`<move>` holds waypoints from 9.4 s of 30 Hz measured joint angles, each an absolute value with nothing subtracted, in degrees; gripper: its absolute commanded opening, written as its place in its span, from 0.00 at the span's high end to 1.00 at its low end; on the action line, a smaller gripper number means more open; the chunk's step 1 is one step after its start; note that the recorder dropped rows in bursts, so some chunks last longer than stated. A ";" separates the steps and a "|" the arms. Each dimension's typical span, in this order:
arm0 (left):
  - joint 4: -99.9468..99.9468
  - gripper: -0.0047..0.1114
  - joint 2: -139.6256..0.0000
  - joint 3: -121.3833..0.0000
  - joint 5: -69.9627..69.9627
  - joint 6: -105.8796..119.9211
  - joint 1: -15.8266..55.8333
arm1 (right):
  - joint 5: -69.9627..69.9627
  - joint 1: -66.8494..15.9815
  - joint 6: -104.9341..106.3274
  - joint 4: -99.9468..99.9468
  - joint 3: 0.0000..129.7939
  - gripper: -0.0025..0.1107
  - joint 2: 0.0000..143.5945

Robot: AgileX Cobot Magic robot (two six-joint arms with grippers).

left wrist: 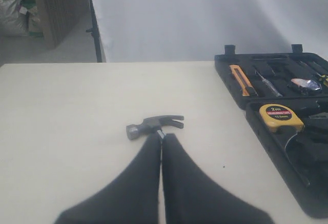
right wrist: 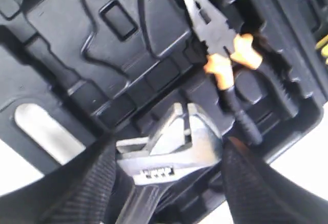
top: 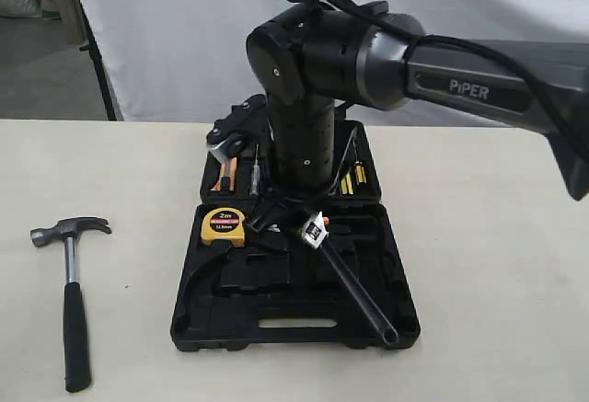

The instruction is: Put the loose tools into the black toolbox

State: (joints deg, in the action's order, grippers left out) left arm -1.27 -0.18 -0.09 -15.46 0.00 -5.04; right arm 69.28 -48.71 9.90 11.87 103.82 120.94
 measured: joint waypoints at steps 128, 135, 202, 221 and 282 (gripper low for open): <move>-1.27 0.95 -0.18 -0.09 -15.46 0.00 -5.04 | 68.41 -32.13 37.55 1.34 91.17 0.98 120.77; -1.27 0.95 -0.18 -0.09 -15.46 0.00 -5.04 | 64.43 -31.90 36.64 1.73 91.17 0.98 123.68; -1.27 0.95 -0.18 -0.09 -15.46 0.00 -5.04 | 56.00 -40.62 56.73 -6.51 99.42 0.88 130.51; -1.27 0.95 -0.18 -0.09 -15.46 0.00 -5.04 | 57.12 -40.73 54.51 -6.65 99.18 0.98 128.18; -1.27 0.95 -0.18 -0.09 -15.46 0.00 -5.04 | 42.62 -47.50 35.90 14.24 89.18 0.31 119.58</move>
